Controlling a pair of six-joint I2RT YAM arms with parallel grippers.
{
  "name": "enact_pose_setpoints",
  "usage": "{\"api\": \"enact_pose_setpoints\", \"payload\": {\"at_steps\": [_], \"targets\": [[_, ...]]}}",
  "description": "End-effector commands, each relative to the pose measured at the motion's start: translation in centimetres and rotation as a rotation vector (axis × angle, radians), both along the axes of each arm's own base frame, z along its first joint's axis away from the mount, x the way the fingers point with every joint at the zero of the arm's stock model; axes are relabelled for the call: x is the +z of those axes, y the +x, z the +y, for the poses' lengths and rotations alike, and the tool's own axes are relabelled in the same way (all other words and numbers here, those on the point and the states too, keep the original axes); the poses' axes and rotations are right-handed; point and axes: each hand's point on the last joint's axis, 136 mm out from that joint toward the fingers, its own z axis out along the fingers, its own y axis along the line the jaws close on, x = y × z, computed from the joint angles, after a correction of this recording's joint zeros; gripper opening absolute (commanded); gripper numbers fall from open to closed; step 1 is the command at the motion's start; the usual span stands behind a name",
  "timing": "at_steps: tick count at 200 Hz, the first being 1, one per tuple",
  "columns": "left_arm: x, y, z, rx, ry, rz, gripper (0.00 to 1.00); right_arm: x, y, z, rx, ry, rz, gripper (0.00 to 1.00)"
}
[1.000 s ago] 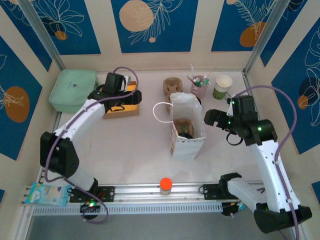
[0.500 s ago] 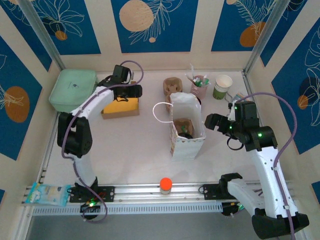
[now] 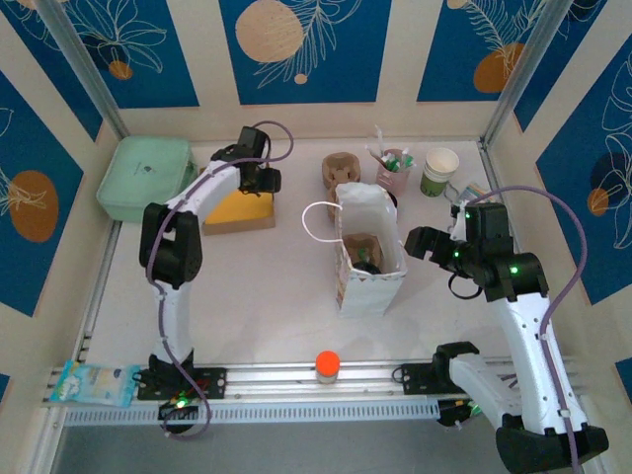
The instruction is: Pack the takeout coffee
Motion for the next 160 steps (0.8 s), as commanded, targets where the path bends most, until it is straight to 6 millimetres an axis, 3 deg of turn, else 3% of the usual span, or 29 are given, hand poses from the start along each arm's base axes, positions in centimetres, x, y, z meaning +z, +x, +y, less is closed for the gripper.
{"api": "enact_pose_setpoints", "payload": {"at_steps": [1,96,160], "targets": [[-0.7,0.4,1.1,0.008,0.045,0.025,0.58,1.1,-0.5,-0.1,-0.001,0.012,-0.036,0.94],[-3.8,1.6,2.0,0.024,0.073,0.072,0.46,2.8,-1.4,-5.5,-0.254,-0.12,-0.104,0.92],[-4.8,2.5,1.3,0.015,0.045,0.091,0.46,2.6,-1.3,-6.6,-0.322,-0.111,-0.105,0.92]]}}
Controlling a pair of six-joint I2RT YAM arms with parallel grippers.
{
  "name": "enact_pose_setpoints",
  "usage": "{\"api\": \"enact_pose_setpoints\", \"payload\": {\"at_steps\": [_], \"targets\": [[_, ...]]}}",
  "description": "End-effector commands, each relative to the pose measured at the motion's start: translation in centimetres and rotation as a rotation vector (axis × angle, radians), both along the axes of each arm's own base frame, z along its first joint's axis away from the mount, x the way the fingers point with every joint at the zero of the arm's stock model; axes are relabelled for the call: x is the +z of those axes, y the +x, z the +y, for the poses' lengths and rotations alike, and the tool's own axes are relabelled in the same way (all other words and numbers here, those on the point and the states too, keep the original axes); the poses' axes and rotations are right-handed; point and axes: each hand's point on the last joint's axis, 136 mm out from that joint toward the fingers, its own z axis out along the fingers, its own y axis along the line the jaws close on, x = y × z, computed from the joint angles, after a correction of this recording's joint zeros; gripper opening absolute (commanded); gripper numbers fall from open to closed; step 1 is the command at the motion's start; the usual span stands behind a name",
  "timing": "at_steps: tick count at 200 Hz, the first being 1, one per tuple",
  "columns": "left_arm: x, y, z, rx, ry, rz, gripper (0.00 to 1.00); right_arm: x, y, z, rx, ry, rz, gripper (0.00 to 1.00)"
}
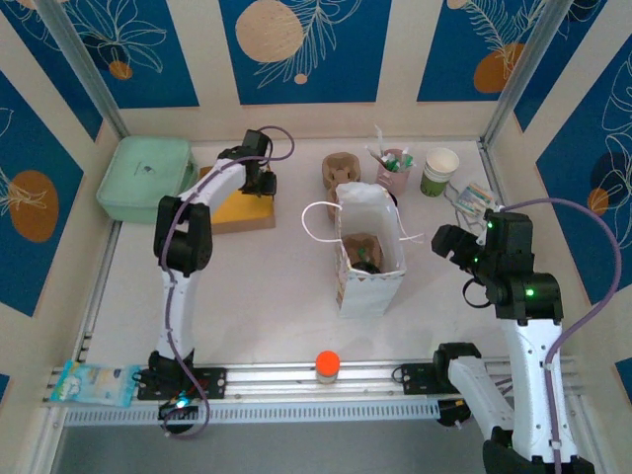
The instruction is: Pack the takeout coffee
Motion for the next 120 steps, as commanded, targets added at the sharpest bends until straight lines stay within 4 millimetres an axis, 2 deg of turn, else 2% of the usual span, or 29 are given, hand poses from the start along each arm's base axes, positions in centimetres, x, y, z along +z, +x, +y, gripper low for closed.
{"api": "enact_pose_setpoints", "payload": {"at_steps": [1,94,120], "targets": [[-0.5,0.4,0.3,-0.001,-0.006,0.021,0.46,0.3,-0.3,-1.0,-0.064,-0.006,-0.009,0.92],[-1.7,1.1,-0.2,-0.01,-0.009,0.041,0.46,0.0,0.7,-1.2,-0.068,0.032,-0.008,0.91],[-1.8,1.3,-0.2,-0.009,-0.005,0.04,0.38,0.2,0.8,-1.2,-0.067,0.032,-0.012,0.91]]}}
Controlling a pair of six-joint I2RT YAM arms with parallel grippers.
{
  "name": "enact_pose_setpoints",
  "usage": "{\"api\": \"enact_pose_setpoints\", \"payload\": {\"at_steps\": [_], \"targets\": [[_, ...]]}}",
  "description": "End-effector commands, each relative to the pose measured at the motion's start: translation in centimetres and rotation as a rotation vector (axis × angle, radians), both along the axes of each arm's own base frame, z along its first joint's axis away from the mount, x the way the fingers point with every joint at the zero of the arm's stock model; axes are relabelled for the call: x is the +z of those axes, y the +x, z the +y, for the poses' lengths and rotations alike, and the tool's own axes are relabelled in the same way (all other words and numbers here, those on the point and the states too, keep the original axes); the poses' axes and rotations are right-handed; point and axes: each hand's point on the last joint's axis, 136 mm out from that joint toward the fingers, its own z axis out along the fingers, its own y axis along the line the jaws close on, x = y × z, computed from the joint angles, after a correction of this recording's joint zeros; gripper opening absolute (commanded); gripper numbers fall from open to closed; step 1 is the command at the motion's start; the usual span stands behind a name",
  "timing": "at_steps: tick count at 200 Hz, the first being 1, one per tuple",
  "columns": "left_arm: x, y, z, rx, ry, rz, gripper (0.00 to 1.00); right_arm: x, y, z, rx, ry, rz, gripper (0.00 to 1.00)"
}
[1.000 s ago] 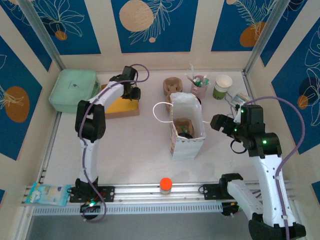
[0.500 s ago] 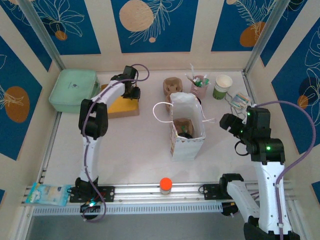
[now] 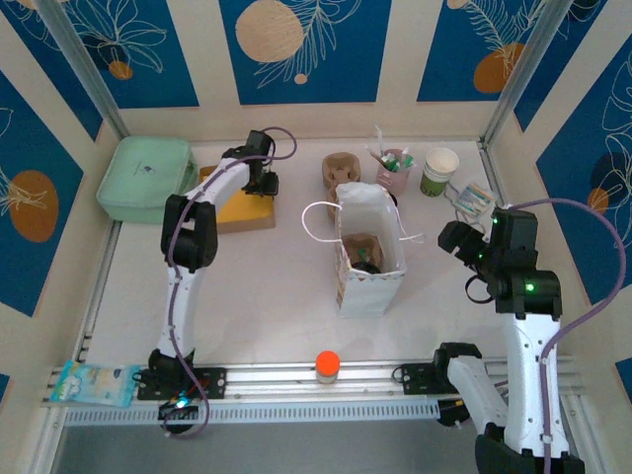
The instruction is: Pack the takeout coffee
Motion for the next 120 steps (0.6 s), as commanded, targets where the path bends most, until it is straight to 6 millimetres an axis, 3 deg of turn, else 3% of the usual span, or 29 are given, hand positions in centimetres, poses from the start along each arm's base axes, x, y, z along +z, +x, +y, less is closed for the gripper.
{"api": "enact_pose_setpoints", "payload": {"at_steps": [1,39,68,120], "targets": [[-0.4,0.2,0.4,-0.001,-0.004,0.021,0.38,0.4,0.3,0.2,0.005,0.016,-0.017,0.91],[-0.9,0.2,0.3,-0.007,-0.001,0.028,0.27,0.5,0.4,0.2,0.008,0.017,-0.019,0.91],[-1.1,0.0,0.4,-0.01,0.0,0.036,0.24,0.6,0.4,0.2,0.008,0.018,-0.022,0.9],[-0.1,-0.1,-0.1,-0.001,-0.039,0.027,0.38,0.6,0.5,0.3,0.01,0.024,-0.023,0.9]]}}
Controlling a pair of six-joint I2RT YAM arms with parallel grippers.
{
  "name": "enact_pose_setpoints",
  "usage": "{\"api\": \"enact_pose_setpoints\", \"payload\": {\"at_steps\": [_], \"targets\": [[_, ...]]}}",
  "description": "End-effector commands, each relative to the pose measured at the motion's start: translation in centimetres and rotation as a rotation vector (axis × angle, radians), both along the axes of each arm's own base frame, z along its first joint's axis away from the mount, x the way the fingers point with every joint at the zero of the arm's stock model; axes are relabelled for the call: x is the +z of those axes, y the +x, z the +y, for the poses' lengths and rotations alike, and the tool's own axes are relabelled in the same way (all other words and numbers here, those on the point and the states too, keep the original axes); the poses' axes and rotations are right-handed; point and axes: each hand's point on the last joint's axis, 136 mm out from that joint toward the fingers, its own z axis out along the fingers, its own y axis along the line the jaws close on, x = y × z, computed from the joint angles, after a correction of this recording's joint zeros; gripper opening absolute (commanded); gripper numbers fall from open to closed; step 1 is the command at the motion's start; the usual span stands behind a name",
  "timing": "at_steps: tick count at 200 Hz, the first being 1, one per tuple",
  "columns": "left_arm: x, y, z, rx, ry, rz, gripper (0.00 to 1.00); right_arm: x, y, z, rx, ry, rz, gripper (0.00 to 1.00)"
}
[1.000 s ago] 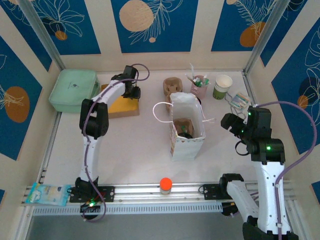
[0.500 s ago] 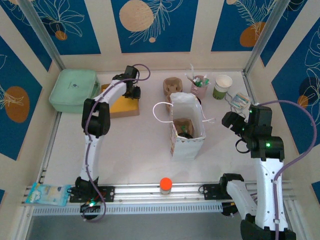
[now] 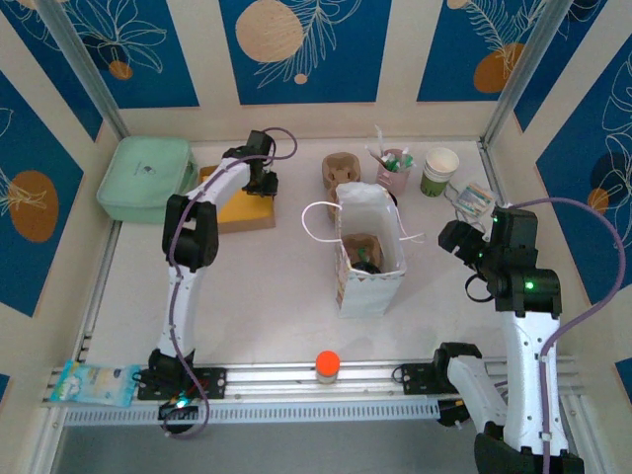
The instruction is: Pack the takeout coffee
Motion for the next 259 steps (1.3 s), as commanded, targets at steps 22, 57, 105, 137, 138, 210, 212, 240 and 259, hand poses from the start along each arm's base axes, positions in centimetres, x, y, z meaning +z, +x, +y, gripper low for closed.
{"api": "enact_pose_setpoints", "payload": {"at_steps": [22,57,105,137,138,210,212,240,259], "targets": [[0.6,-0.1,-0.3,0.007,-0.05,0.003,0.41,0.7,0.3,0.3,0.009,0.02,-0.026,0.9],[-0.3,-0.1,0.0,0.002,-0.032,0.018,0.38,0.7,0.1,0.3,0.01,0.017,-0.028,0.9],[-1.3,-0.2,0.0,-0.011,-0.018,0.043,0.34,0.9,0.0,0.2,0.009,0.013,-0.03,0.89],[-2.0,-0.5,0.3,-0.016,-0.002,0.058,0.28,1.0,0.0,0.2,0.01,0.01,-0.029,0.89],[-2.0,-0.5,0.3,-0.015,-0.002,0.058,0.28,1.0,0.0,0.2,0.009,0.01,-0.03,0.89],[-0.8,-0.2,0.6,-0.019,0.013,0.03,0.16,1.3,-0.2,0.2,0.008,0.011,-0.039,0.89],[-0.7,-0.2,0.6,-0.02,0.013,0.029,0.16,1.3,-0.2,0.2,0.008,0.011,-0.04,0.89],[0.5,0.0,0.7,-0.021,0.015,0.007,0.12,1.3,-0.2,0.3,0.01,0.016,-0.039,0.89],[1.1,0.0,0.8,-0.025,0.017,-0.005,0.09,1.2,-0.2,0.3,0.011,0.02,-0.038,0.89]]}}
